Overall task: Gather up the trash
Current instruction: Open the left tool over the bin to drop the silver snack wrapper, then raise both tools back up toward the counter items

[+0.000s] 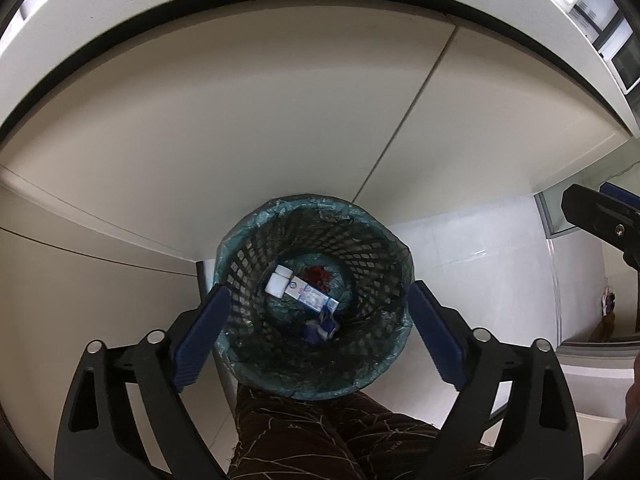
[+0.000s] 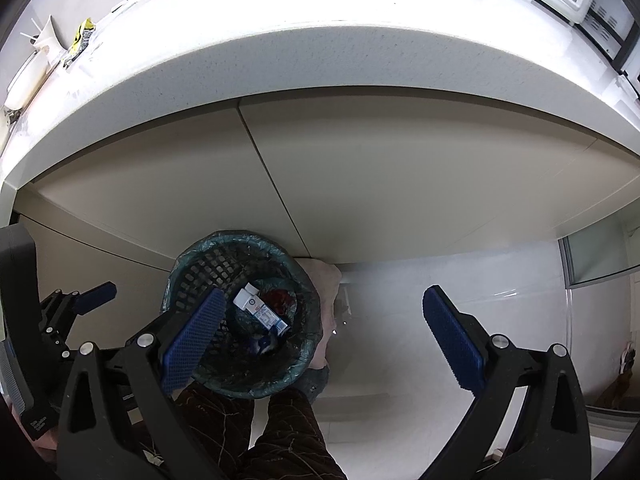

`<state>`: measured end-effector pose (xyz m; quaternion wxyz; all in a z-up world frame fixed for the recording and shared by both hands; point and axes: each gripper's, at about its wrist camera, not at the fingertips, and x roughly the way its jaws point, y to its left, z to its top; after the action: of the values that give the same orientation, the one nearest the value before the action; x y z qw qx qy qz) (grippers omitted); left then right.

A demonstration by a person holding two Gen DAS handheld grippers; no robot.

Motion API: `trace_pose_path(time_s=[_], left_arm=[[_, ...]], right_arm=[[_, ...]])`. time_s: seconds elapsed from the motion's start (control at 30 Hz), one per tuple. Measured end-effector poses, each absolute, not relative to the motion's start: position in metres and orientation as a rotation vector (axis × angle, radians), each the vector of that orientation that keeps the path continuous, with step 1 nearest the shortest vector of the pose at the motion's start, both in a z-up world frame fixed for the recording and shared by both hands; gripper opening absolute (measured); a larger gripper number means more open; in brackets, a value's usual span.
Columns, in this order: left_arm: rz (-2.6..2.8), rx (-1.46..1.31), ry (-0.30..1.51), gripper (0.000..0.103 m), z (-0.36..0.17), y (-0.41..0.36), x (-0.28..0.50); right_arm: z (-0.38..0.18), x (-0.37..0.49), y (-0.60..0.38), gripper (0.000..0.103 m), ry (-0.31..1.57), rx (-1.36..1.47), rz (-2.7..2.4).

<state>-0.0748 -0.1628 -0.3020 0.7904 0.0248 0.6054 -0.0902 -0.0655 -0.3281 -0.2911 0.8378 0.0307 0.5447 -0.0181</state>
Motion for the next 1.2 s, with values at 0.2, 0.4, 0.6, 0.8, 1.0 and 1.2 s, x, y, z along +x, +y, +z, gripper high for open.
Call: trace_pose_path(time_s=[0.2, 0.4, 0.6, 0.8, 1.0, 1.2], left_arm=[[-0.151, 0.054, 1.259, 0.097, -0.275, -0.152, -0.071], [-0.102, 0.018, 1.219, 0.097, -0.238, -0.131, -0.069], [-0.061, -0.012, 1.194, 0.097, -0.201, -0.107, -0.067], [-0.033, -0.038, 1.155, 0.097, -0.167, -0.087, -0.063], [-0.008, -0.062, 1.119, 0.097, -0.138, -0.065, -0.053], [0.025, -0.082, 1.094, 0.097, -0.118, -0.042, -0.035]], right_arm=[[-0.279, -0.066, -0.325, 0.095, 1.124, 0.058, -0.031], [-0.257, -0.063, -0.320, 0.095, 1.103, 0.050, -0.014], [-0.221, -0.061, -0.311, 0.095, 1.057, 0.014, -0.002], [-0.183, -0.055, -0.303, 0.095, 1.016, -0.001, 0.008], [-0.152, -0.038, -0.292, 0.095, 0.985, -0.015, 0.027], [-0.133, -0.021, -0.282, 0.095, 0.966, -0.019, 0.029]])
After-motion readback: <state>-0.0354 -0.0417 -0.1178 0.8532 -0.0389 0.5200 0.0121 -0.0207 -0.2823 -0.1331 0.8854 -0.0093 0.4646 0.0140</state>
